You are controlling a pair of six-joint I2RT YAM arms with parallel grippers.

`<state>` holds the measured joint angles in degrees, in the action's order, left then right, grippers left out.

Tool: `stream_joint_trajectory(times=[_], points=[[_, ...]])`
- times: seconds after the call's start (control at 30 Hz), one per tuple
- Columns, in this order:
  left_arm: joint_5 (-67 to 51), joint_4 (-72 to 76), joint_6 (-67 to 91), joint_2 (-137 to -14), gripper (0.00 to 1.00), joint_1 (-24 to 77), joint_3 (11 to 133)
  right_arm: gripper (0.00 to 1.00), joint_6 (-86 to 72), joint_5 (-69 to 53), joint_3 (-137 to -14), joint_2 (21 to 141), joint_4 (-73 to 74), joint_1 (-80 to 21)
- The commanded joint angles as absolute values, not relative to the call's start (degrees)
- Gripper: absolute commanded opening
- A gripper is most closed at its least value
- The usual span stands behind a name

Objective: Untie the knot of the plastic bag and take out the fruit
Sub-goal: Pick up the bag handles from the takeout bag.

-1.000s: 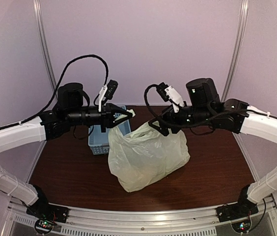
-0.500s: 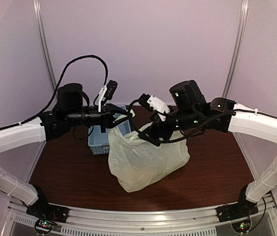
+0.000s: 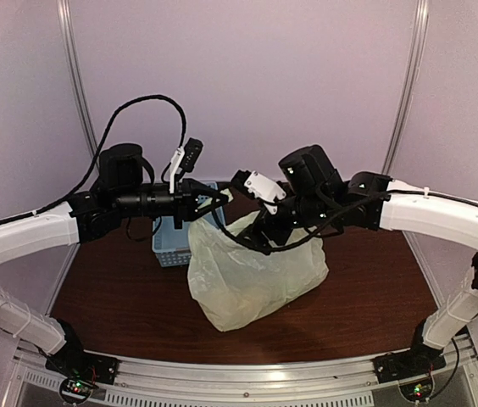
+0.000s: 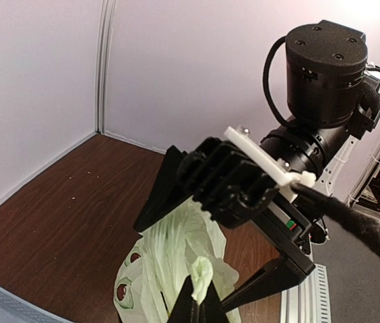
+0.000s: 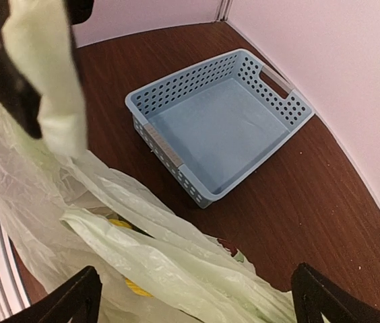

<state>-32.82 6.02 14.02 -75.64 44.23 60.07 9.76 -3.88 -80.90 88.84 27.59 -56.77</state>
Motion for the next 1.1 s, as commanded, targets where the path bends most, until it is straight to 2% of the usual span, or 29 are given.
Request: stream_joint_trajectory(times=[0.0,0.1,0.17,0.27,0.3,0.4,0.47,0.63,1.07], points=[[-33.21,8.12,14.81,-75.41,0.00,43.92,59.68,0.99,9.73,6.94,-83.38,90.49,26.17,-57.05],[-32.83,8.12,15.01,-75.16,0.00,43.90,59.35,0.95,8.39,10.88,-83.48,91.13,24.98,-57.02],[-32.46,8.13,15.11,-74.86,0.00,43.94,58.92,0.87,7.38,12.35,-83.12,91.02,23.64,-56.91],[-31.96,7.99,15.20,-74.51,0.00,43.93,58.40,0.65,5.64,14.22,-82.50,90.46,21.57,-56.63],[-31.76,7.85,15.22,-74.40,0.00,43.94,58.24,0.52,5.10,14.26,-82.44,90.19,21.22,-56.42],[-30.30,7.41,15.34,-74.07,0.00,43.92,57.87,0.29,3.59,14.17,-82.10,89.38,20.27,-55.70],[-28.62,6.82,15.38,-73.65,0.00,43.88,57.83,0.18,2.13,14.69,-81.79,88.85,19.99,-54.69],[-24.96,4.91,15.55,-73.13,0.00,43.39,58.56,0.00,-3.17,14.46,-79.94,86.62,17.75,-50.21],[-24.96,1.21,12.35,-72.45,0.00,41.92,65.95,0.00,-8.31,11.42,-85.79,81.27,13.87,-40.17]])
